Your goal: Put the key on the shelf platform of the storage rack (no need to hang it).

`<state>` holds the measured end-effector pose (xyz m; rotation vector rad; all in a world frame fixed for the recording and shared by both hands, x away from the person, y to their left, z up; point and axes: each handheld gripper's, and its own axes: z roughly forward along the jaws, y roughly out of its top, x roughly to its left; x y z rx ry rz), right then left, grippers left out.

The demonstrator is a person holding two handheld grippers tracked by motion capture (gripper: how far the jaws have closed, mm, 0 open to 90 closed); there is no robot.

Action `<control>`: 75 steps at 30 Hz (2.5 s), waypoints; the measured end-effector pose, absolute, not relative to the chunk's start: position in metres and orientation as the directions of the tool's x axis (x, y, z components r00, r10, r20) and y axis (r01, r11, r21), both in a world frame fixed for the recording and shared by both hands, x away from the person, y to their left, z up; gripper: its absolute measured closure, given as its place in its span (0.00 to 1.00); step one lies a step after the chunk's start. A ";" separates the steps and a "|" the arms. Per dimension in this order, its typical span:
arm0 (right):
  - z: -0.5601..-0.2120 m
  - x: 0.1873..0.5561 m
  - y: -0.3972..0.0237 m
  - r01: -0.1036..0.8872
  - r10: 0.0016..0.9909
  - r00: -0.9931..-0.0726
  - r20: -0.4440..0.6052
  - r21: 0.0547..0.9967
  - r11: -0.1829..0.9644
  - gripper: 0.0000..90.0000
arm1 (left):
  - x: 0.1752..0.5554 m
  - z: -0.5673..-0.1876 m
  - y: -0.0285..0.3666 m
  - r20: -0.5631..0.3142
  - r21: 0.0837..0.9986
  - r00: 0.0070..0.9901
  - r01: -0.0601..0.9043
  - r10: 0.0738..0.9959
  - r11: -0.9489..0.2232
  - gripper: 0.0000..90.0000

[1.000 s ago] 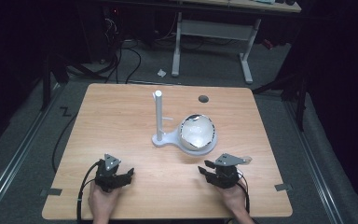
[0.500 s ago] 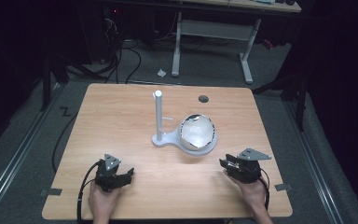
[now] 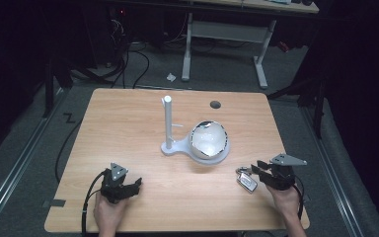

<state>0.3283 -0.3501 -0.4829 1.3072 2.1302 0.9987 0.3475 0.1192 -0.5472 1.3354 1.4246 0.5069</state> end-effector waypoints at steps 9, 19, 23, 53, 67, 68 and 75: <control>-0.493 0.339 -0.351 0.587 0.887 -0.462 -0.013 0.745 0.317 0.72 | 0.348 -0.547 0.119 -0.399 0.851 0.196 0.443 0.896 0.282 0.27; -0.503 0.353 -0.341 0.598 0.867 -0.499 -0.008 0.721 0.350 0.71 | 0.348 -0.547 0.119 -0.399 0.850 0.196 0.444 0.896 0.282 0.27; -0.507 0.355 -0.340 0.608 0.867 -0.498 0.008 0.716 0.342 0.71 | 0.348 -0.547 0.119 -0.402 0.849 0.196 0.445 0.894 0.284 0.27; -0.518 0.365 -0.337 0.622 0.831 -0.555 0.040 0.683 0.383 0.86 | 0.347 -0.547 0.119 -0.398 0.851 0.200 0.445 0.895 0.279 0.27; -0.518 0.361 -0.334 0.603 0.831 -0.557 0.007 0.692 0.398 0.91 | 0.347 -0.547 0.119 -0.399 0.851 0.199 0.444 0.895 0.280 0.27; -0.518 0.361 -0.334 0.602 0.831 -0.556 0.010 0.694 0.395 0.91 | 0.347 -0.547 0.119 -0.399 0.851 0.199 0.444 0.895 0.281 0.27; -0.508 0.358 -0.341 0.589 0.840 -0.542 0.028 0.726 0.356 0.91 | 0.347 -0.547 0.119 -0.399 0.851 0.199 0.444 0.895 0.281 0.27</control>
